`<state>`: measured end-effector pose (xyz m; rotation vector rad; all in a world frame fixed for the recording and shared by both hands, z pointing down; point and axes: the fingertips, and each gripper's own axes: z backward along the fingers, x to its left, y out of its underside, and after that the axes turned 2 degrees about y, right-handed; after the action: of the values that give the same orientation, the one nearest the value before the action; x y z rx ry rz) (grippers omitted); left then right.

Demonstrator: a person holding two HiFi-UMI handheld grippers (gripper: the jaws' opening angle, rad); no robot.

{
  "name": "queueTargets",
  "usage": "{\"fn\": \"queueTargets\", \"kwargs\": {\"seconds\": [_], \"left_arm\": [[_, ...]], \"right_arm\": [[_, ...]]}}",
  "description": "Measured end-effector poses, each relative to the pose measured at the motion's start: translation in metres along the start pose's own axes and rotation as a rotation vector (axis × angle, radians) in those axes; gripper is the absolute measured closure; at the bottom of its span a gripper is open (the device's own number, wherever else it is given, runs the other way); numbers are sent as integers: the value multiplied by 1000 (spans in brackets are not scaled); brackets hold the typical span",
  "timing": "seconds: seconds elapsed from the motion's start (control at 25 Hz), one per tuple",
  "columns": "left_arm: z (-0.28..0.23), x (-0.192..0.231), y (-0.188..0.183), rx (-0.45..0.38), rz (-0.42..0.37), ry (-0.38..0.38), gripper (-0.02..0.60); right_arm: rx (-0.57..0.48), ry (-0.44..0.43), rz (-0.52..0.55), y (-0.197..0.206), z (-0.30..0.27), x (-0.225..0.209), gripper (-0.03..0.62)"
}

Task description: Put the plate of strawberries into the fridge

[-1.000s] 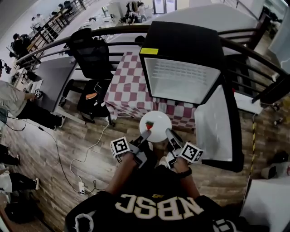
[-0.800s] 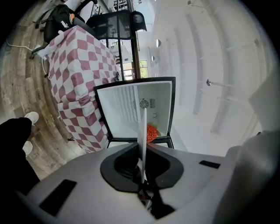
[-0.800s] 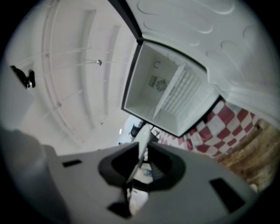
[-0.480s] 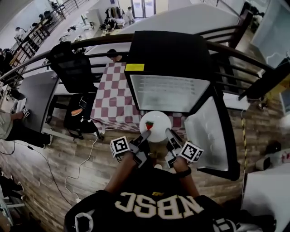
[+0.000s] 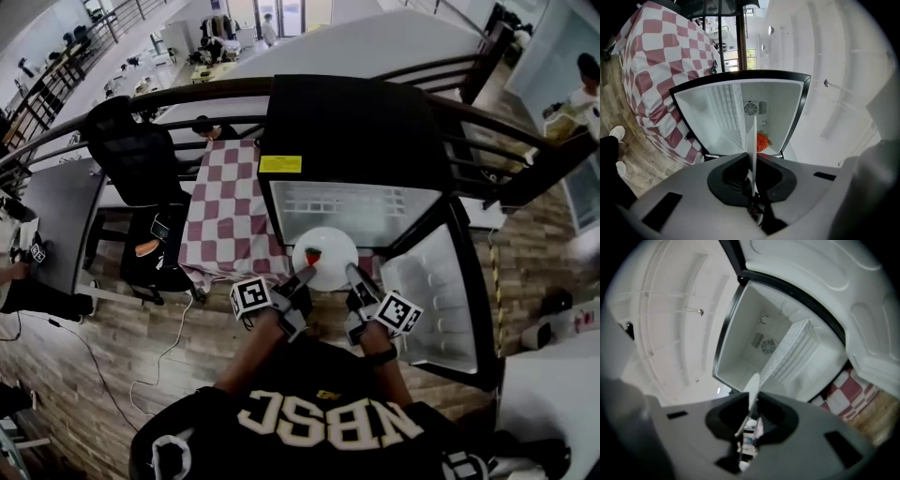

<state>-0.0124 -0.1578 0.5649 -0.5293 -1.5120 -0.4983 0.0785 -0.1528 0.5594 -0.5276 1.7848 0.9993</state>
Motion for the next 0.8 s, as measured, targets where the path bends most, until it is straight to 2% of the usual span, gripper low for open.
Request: {"fn": "queueTargets", "kwargs": {"seconds": [0.12, 0.24, 0.4, 0.56, 0.68, 0.8], "left_arm": [[-6, 13, -5, 13, -6, -21, 548], [-11, 10, -8, 21, -1, -17, 548], [-14, 14, -12, 20, 3, -26, 548], [-17, 21, -17, 13, 6, -41, 548], [-19, 24, -21, 14, -7, -46, 548], [-25, 24, -24, 19, -3, -48, 548]], "right_arm": [[-1, 62, -85, 1, -1, -13, 543], [-5, 43, -48, -5, -7, -13, 543], [0, 63, -101, -3, -11, -19, 543], [2, 91, -98, -5, -15, -27, 543], [-5, 44, -36, -11, -22, -25, 543], [-10, 50, -40, -13, -25, -29, 543]]}}
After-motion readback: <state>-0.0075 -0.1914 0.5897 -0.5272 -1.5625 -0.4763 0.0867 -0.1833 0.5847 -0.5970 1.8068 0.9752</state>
